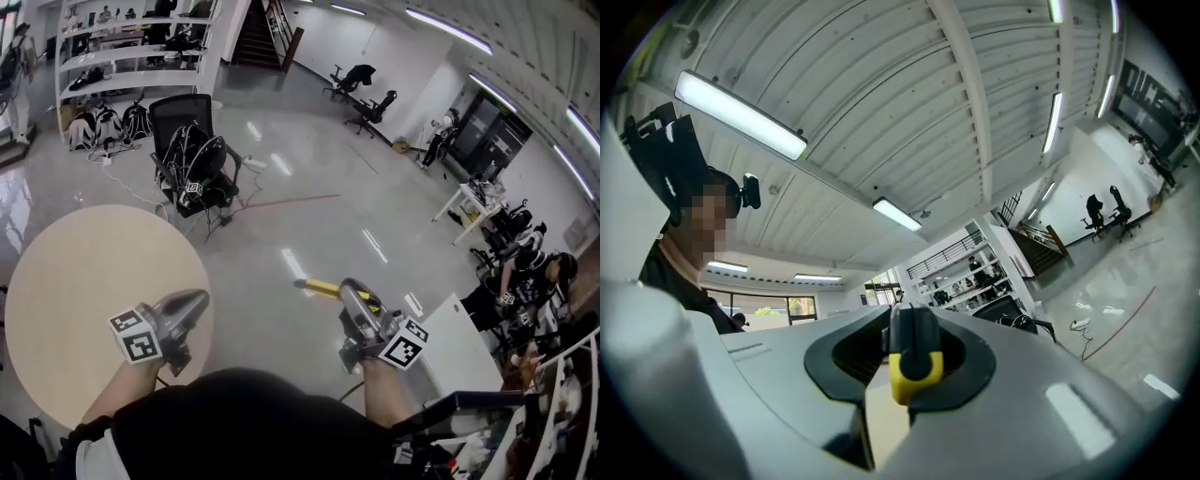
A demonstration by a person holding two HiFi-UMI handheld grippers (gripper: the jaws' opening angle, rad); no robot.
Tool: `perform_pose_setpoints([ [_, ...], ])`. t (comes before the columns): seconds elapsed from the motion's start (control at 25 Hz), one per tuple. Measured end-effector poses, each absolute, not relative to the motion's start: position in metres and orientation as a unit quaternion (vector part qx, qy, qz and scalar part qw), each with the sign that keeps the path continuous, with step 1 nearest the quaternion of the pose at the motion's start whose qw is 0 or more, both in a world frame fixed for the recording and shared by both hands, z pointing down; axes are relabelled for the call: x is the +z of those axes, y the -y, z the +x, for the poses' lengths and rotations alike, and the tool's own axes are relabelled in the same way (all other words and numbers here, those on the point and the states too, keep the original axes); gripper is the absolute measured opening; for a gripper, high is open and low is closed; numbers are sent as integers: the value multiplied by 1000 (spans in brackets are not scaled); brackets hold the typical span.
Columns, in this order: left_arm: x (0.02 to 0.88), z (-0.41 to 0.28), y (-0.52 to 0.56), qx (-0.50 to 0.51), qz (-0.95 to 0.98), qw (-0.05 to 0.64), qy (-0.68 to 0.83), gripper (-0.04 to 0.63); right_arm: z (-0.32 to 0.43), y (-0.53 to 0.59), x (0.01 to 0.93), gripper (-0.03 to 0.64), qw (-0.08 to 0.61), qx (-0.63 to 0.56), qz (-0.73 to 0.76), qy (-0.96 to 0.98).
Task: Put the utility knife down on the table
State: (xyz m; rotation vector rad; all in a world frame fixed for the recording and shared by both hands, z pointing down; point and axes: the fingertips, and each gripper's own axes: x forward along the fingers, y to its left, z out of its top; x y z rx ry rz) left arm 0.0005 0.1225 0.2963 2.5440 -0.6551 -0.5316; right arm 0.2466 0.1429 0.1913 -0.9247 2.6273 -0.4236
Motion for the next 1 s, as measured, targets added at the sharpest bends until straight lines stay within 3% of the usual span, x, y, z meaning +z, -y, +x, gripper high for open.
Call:
perform_pose_setpoints([
  [0.24, 304, 29, -83, -182, 917, 227, 273, -2, 275, -82, 208, 84, 169, -171, -288, -927],
  [0.8, 280, 188, 39, -190, 899, 187, 349, -2, 430, 80, 198, 84, 180, -172, -197, -948],
  [1.0, 277, 212, 82, -176, 894, 194, 363, -2, 461, 131, 204, 84, 190, -193, -197, -942],
])
